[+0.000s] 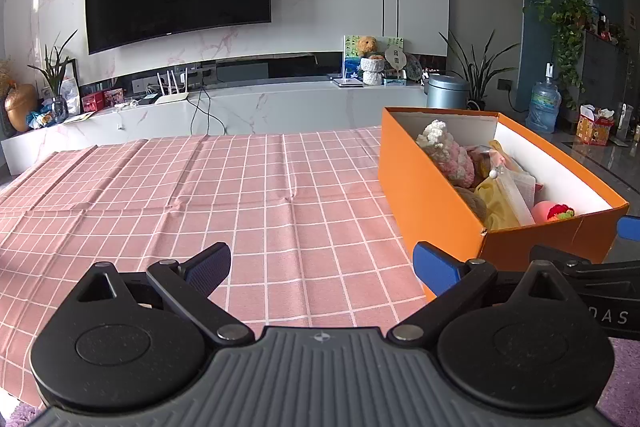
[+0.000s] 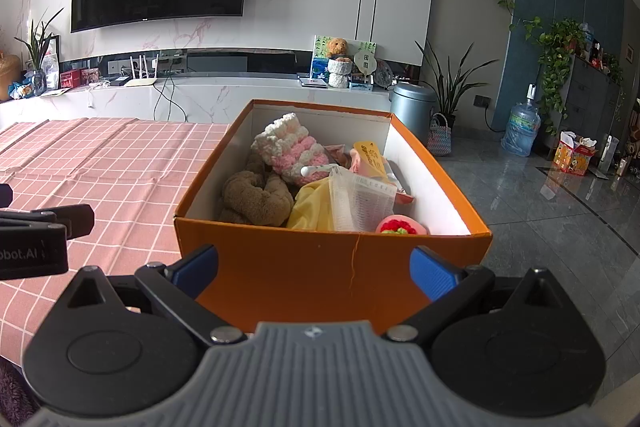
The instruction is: Organize soft objects
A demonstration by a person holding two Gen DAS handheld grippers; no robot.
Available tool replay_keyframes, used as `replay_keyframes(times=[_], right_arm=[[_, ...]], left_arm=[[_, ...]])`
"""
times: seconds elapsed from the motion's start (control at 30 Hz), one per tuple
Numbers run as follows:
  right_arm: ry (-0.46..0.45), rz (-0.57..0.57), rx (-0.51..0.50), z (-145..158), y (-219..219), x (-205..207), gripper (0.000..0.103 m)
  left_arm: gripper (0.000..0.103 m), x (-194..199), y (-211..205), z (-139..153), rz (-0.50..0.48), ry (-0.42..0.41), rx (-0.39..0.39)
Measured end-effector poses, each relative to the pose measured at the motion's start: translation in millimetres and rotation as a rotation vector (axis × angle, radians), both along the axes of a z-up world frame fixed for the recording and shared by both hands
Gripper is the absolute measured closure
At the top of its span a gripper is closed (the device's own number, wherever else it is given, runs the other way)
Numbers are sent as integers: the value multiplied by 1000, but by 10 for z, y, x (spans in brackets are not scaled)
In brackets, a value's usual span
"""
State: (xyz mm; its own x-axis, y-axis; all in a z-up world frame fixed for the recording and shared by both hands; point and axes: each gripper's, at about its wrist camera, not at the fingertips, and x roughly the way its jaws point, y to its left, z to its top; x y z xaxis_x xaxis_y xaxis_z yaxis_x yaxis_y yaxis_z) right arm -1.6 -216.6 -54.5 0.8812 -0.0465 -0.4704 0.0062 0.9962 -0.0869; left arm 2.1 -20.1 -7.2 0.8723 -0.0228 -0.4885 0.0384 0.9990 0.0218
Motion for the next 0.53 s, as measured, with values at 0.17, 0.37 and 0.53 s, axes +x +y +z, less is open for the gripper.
replay_keyframes(times=[0.17,0.37,0.53], right_arm=[[1,0,0,0,0,-1,3],[1,0,0,1,0,-1,3],[0,1,-1,0,0,-2,3]], left_arm=[[0,0,6,7,1,1,0],[0,-5,14,5,4,5,-3],[0,-9,27,17,8,4,-6]])
